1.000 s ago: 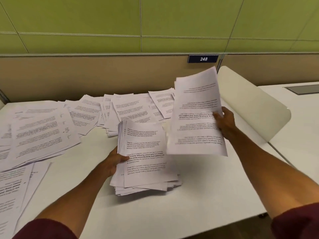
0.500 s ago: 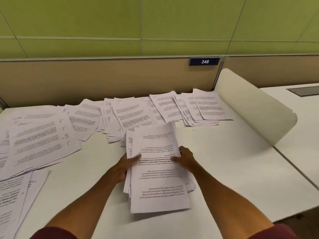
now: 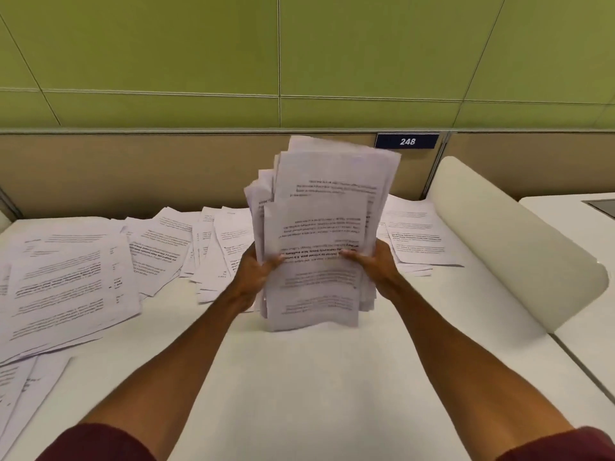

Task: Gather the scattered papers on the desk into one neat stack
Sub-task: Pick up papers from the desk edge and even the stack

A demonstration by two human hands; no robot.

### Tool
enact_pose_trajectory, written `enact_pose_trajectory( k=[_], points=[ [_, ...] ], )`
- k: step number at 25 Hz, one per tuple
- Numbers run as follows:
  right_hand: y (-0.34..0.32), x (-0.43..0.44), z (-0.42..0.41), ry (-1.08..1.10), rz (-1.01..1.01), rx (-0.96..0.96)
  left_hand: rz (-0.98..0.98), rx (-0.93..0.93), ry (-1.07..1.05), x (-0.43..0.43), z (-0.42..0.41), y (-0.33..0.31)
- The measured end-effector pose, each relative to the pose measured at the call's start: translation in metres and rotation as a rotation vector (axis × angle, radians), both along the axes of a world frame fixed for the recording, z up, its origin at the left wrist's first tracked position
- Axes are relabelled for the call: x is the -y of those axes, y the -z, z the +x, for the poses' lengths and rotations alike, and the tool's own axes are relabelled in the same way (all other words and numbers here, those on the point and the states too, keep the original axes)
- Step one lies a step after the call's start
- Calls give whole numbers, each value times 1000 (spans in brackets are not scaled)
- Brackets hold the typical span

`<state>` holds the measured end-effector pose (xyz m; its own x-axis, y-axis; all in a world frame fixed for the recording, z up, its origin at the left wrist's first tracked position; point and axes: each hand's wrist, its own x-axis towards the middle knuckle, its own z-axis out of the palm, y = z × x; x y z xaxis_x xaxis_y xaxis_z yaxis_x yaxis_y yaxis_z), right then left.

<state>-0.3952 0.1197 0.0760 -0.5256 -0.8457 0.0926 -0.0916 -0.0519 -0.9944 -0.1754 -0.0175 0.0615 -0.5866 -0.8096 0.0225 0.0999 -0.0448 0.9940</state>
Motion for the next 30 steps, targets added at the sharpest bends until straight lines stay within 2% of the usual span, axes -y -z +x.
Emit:
enact_pose_trajectory(
  k=[2, 4, 9, 12, 15, 17, 21, 23, 25, 27, 28, 30],
  points=[
    [-22, 15, -20, 69, -122, -23, -118, -5, -17, 10, -29, -29],
    [-33, 25, -43, 85, -157, -41, -183, -5, -46, 18, -57, -49],
    [-12, 29, -85, 18, -65, -111, -80, 29, -129, 18, -99, -38],
    [9, 35, -97, -31, -21, -120, -141, 201, -215, 11, -118, -10],
    [8, 49, -114, -26, 36, -96, -166, 212, -288, 28, -126, -11],
    [6, 60, -133, -81, 97, -89, -65, 257, -194, 48, -127, -14],
    [21, 78, -144, -282, 301, 34, 387, 300, 61, 57, -116, 10],
    [41, 80, -145, -243, 453, 64, 467, 330, 65, 55, -109, 34],
    [57, 74, -162, 67, 532, -85, 517, 326, 8, 53, -104, 53],
    [65, 59, -192, 331, 636, -385, 547, 305, -26, 54, -103, 64],
    [68, 50, -206, 371, 723, -518, 554, 288, -27, 55, -105, 67],
    [72, 37, -227, 279, 875, -662, 546, 266, -23, 55, -113, 68]
  ],
)
